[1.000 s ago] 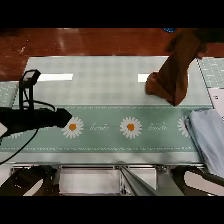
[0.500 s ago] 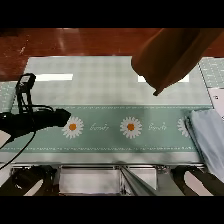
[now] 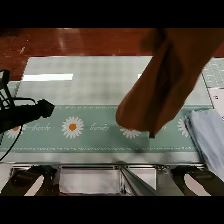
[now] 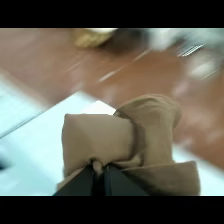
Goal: Fold the shirts.
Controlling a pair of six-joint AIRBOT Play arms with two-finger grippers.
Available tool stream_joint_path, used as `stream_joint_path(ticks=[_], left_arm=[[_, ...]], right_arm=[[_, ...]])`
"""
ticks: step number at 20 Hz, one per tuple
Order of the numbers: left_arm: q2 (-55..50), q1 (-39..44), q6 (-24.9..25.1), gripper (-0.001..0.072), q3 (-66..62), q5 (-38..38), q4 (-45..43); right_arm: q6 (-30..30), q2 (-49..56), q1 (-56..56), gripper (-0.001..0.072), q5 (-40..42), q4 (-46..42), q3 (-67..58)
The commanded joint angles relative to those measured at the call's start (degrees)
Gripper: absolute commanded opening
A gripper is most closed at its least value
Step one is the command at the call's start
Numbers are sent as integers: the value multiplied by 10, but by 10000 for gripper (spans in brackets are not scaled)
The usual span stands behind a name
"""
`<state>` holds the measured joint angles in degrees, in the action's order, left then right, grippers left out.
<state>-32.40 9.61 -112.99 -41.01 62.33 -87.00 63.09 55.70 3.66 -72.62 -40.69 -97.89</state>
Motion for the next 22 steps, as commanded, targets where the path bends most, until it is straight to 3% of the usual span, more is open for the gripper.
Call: stream_joint_path(ticks=[1, 5, 7, 8, 9, 10, 11, 13, 15, 19, 21, 22], left_arm=[[1, -30, 31, 510, 0, 37, 31], [1, -30, 42, 509, 0, 38, 45], [1, -30, 43, 509, 0, 38, 45], [1, -30, 43, 509, 0, 40, 47], [1, -30, 43, 509, 0, 40, 50], [1, -30, 46, 510, 0, 43, 57], [-1, -30, 66, 510, 0, 49, 79], [-5, -30, 125, 510, 0, 63, 144], [-5, -31, 135, 510, 0, 70, 155], [-10, -57, 134, 510, 2, 70, 177], [-34, -60, 143, 510, 25, 62, 275], [-59, -59, 182, 510, 46, 56, 343]], right_arm=[[0, 8, 150, 26, 12, -39, 140], [4, 77, 300, 26, 141, -62, 327], [37, 141, 342, 26, 186, -62, 375], [64, 176, 354, 84, 197, -62, 383], [87, 205, 358, 330, 200, -60, 382], [72, 224, 355, 412, 197, -58, 379], [45, 229, 343, 412, 181, -62, 370], [23, 209, 283, 412, 112, -72, 333], [28, 157, 189, 412, 74, -108, 305], [108, 24, -70, 411, 59, -204, 358], [117, -24, -182, 410, 64, -205, 449], [117, -42, -224, 410, 68, -204, 503]])
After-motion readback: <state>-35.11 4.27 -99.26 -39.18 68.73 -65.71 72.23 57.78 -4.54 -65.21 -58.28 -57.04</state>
